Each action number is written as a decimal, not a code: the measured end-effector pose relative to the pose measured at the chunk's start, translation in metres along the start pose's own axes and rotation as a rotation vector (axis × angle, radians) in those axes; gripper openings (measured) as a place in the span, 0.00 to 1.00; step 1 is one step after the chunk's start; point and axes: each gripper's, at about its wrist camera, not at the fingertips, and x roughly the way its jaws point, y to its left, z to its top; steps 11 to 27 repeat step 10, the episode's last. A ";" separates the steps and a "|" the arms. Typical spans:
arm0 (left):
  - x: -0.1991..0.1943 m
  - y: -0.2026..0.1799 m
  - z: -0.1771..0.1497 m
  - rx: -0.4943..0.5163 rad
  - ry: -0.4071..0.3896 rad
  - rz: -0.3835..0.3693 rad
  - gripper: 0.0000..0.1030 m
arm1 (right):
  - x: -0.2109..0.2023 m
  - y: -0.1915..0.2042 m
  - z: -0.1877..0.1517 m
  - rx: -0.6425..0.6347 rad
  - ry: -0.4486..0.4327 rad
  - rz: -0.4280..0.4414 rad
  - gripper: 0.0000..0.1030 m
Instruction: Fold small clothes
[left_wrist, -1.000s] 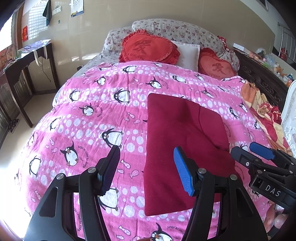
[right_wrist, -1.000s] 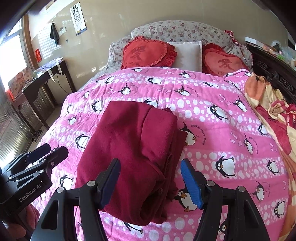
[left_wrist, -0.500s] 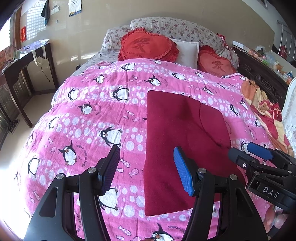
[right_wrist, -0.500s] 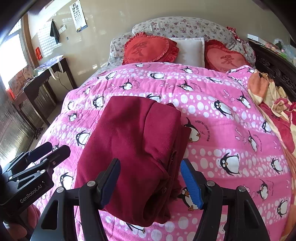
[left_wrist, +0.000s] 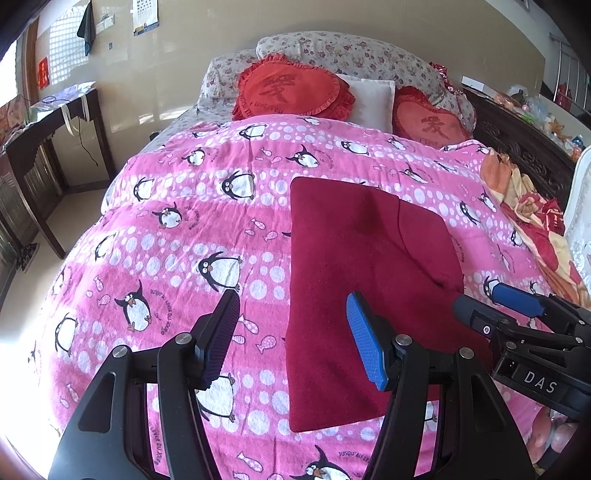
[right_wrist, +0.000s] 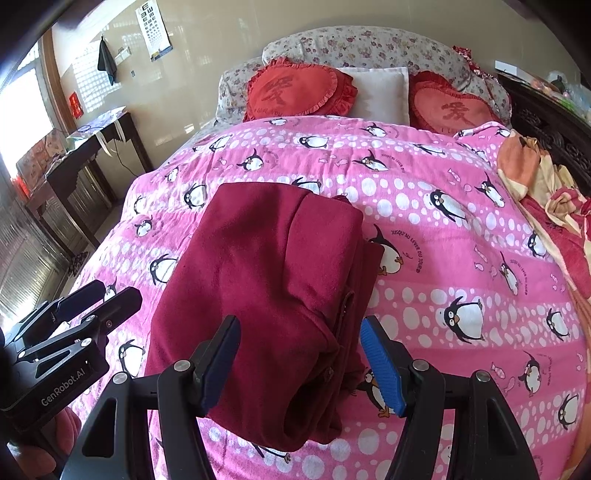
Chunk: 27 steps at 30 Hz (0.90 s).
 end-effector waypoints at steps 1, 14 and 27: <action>0.000 -0.001 0.000 0.001 0.001 -0.001 0.58 | 0.001 0.000 0.000 0.000 0.001 0.000 0.63; 0.003 0.004 0.000 -0.015 0.013 -0.008 0.58 | 0.003 -0.001 0.000 0.000 0.010 -0.002 0.63; 0.003 0.004 0.000 -0.015 0.013 -0.008 0.58 | 0.003 -0.001 0.000 0.000 0.010 -0.002 0.63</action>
